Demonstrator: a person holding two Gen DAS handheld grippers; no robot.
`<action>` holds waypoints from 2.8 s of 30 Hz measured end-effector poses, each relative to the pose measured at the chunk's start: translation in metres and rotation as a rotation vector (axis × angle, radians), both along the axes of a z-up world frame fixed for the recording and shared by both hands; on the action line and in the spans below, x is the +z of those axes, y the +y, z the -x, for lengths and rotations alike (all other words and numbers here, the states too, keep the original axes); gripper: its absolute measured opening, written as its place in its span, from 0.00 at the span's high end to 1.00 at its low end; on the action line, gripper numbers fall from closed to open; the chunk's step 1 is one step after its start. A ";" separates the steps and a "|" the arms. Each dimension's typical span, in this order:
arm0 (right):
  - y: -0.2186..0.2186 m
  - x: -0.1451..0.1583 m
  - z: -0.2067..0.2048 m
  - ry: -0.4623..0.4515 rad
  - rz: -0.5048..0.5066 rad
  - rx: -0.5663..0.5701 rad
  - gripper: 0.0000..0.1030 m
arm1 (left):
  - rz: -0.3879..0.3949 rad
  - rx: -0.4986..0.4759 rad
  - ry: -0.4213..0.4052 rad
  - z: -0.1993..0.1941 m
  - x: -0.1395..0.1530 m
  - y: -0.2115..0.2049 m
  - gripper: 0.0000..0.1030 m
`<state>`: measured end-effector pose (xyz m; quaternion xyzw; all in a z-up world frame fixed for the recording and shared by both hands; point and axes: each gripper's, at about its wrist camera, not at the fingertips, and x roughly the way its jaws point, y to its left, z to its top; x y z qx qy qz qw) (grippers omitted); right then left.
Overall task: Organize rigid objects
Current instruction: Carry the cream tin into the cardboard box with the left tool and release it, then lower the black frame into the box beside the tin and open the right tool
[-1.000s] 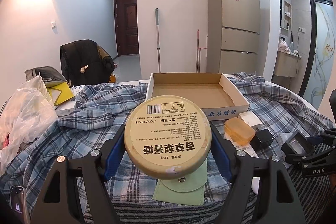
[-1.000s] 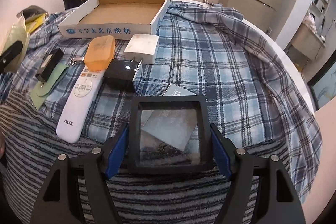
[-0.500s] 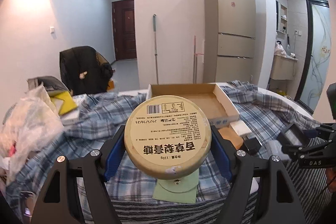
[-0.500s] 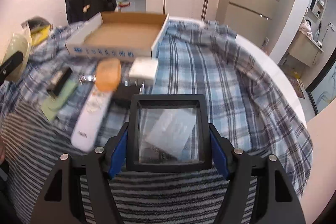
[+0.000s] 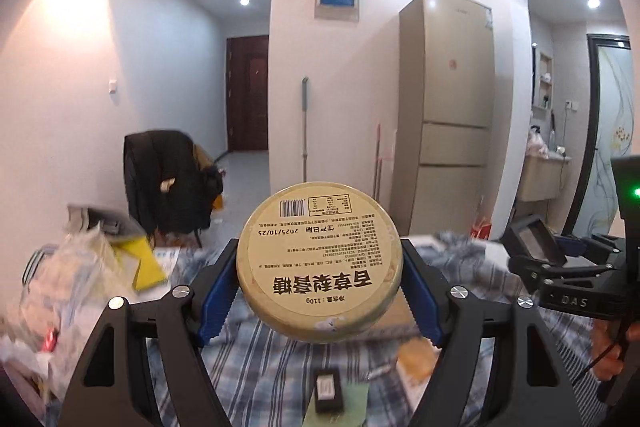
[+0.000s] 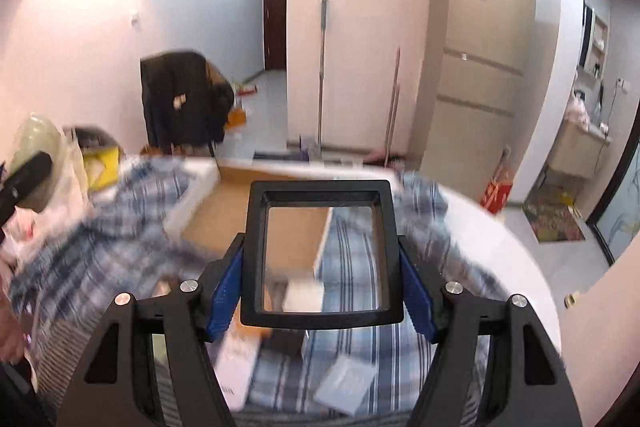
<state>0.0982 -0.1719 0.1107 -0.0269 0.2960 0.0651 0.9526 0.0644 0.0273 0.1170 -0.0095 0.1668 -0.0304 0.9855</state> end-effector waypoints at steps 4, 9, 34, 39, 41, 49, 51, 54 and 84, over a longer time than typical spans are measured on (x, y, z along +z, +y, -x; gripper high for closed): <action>0.013 0.028 -0.017 -0.059 -0.059 -0.003 0.33 | -0.020 0.002 -0.013 -0.016 0.027 -0.005 0.25; 0.028 0.042 -0.050 -0.096 -0.085 -0.076 0.33 | -0.019 0.018 -0.001 -0.052 0.037 -0.009 0.25; 0.023 -0.110 -0.156 0.322 -0.094 -0.068 0.34 | -0.031 -0.090 0.538 -0.223 -0.155 -0.009 0.25; 0.024 -0.121 -0.161 0.365 -0.103 -0.074 0.34 | -0.077 -0.072 0.587 -0.225 -0.175 -0.015 0.25; 0.022 -0.123 -0.161 0.371 -0.105 -0.078 0.34 | -0.112 -0.071 0.591 -0.221 -0.176 -0.022 0.25; 0.024 -0.137 -0.169 0.409 -0.088 -0.074 0.34 | -0.170 -0.096 0.650 -0.223 -0.186 -0.028 0.25; 0.024 -0.139 -0.169 0.415 -0.089 -0.071 0.34 | -0.170 -0.096 0.681 -0.225 -0.190 -0.029 0.25; 0.023 -0.140 -0.170 0.416 -0.089 -0.074 0.34 | -0.178 -0.089 0.685 -0.225 -0.191 -0.031 0.25; 0.045 -0.175 -0.177 0.510 -0.150 0.055 0.33 | -0.016 0.091 0.329 -0.202 -0.126 0.018 0.13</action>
